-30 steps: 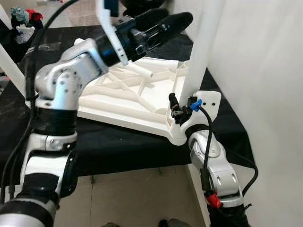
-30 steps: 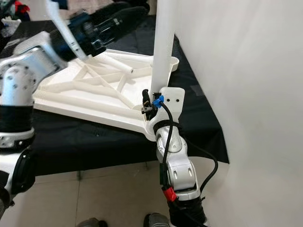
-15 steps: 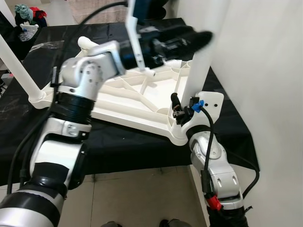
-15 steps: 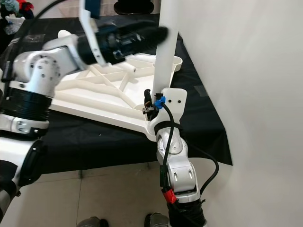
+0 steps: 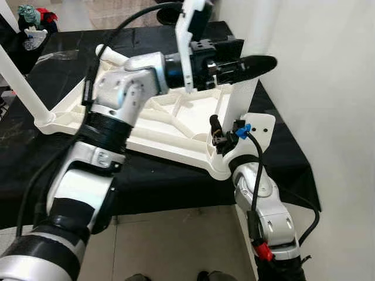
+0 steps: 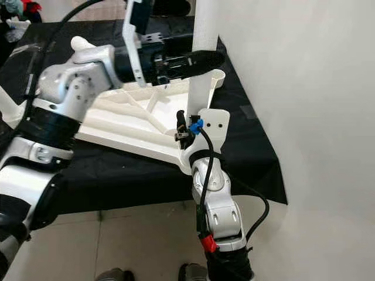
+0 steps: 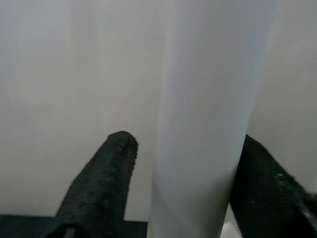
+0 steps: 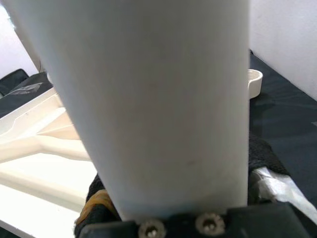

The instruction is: Building children table

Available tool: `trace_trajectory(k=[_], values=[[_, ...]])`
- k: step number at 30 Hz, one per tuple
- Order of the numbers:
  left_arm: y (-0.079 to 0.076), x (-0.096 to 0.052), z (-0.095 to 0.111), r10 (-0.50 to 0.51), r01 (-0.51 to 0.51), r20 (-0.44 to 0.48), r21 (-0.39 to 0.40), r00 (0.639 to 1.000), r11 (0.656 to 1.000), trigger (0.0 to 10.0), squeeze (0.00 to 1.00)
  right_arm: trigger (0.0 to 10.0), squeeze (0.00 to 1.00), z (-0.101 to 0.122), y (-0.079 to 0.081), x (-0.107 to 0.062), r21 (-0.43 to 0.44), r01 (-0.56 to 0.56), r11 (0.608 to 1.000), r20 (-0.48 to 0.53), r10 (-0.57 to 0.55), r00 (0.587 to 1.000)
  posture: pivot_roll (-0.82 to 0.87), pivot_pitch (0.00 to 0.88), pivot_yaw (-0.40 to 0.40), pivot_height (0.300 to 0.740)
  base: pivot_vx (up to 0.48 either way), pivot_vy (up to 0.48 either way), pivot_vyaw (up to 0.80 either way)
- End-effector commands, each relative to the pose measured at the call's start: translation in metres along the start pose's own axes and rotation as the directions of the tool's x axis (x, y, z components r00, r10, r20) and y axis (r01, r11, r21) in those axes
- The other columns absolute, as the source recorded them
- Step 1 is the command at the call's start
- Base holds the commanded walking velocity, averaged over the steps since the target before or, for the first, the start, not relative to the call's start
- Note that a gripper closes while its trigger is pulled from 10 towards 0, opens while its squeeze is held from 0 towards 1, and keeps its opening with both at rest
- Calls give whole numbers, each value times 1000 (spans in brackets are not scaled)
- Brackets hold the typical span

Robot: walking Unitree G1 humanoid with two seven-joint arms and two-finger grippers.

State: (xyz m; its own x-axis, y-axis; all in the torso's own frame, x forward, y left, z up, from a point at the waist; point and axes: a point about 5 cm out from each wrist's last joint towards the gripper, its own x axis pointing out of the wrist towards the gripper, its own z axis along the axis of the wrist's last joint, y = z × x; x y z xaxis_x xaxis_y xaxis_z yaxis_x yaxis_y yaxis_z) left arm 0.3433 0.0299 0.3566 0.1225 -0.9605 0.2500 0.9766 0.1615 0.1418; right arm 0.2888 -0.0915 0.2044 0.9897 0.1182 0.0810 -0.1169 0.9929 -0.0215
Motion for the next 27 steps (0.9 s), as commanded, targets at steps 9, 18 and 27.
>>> trace_trajectory(k=[9, 18, 27], values=[[0, 5, -10, -15, 15, -7, -11, 1000, 1000, 0, 0, 10000, 1000, -12, 14, 1, 48, -137, 989, -72, 140, 988, -79, 154, 8, 740, 0, 0, 0], [-4, 5, -11, -40, 41, -21, 23, 999, 999, 0, 0, 10000, 1000, 17, -9, 2, 52, -462, 886, 101, 455, 885, -80, 152, 8, 740, 0, 0, 0], [-9, 6, -12, -57, 58, -22, 45, 998, 997, 0, 0, 10000, 1000, 56, -78, 5, -172, -792, 586, 27, 806, 591, -71, 153, 3, 740, 0, 0, 0]])
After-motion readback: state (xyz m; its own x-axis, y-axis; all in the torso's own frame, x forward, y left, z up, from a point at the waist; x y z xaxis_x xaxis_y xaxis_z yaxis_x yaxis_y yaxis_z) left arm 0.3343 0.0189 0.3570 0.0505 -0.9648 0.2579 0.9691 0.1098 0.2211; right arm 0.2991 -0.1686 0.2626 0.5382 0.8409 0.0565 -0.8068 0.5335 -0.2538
